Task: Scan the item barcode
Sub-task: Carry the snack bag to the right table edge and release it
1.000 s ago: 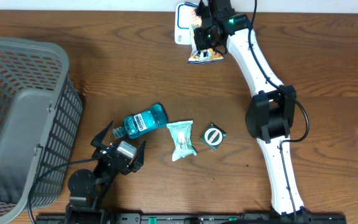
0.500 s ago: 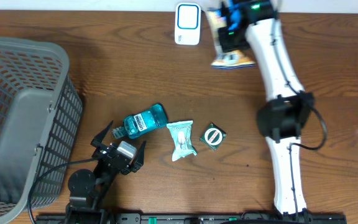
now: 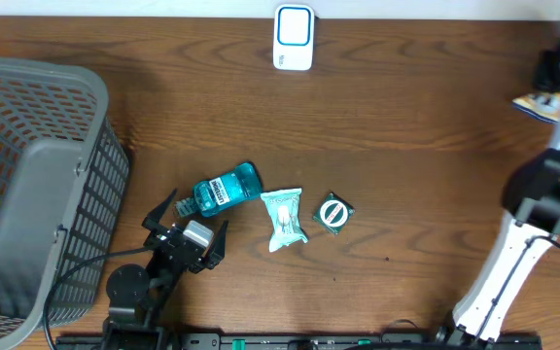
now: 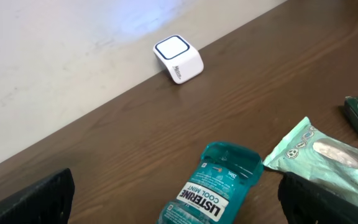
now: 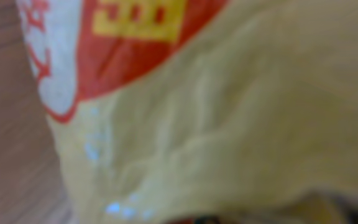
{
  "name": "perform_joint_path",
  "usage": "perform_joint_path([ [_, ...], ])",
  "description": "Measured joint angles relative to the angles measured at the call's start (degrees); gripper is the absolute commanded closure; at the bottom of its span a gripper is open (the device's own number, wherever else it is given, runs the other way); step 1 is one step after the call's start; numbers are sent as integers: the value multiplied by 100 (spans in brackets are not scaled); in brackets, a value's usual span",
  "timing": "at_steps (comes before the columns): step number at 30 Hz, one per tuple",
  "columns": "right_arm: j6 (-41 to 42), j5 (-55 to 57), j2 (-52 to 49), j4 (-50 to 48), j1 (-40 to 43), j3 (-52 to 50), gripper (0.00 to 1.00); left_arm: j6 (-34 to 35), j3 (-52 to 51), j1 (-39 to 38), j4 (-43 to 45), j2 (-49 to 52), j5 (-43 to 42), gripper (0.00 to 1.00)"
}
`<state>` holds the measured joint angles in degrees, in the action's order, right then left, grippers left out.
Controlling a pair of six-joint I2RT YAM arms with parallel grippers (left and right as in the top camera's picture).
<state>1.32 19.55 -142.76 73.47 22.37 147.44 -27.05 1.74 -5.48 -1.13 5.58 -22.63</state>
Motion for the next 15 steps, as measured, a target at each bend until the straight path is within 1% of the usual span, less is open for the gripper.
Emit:
perform_joint_path([
  [4, 70, -518, 0, -479, 640, -544, 99, 0, 0, 0, 0, 0, 0, 2],
  [5, 90, -654, 0, -573, 780, -706, 95, 0, 0, 0, 2, 0, 0, 2],
  [7, 160, -839, 0, -758, 964, -1029, 80, 0, 0, 0, 0, 0, 0, 2],
  [8, 236, -953, 0, -844, 1047, -1191, 59, 0, 0, 0, 0, 0, 0, 2],
  [10, 328, -1154, 0, -942, 1152, -1425, 32, 0, 0, 0, 0, 0, 0, 2],
  [11, 350, -1263, -2, -944, 1187, -1480, 9, 0, 0, 0, 0, 0, 0, 2],
  [12, 374, -1403, -2, -951, 1213, -1484, 1, 0, 0, 0, 0, 0, 0, 2],
  [15, 404, -1845, 0, -885, 1266, -1377, 1, 0, 0, 0, 0, 0, 0, 2],
])
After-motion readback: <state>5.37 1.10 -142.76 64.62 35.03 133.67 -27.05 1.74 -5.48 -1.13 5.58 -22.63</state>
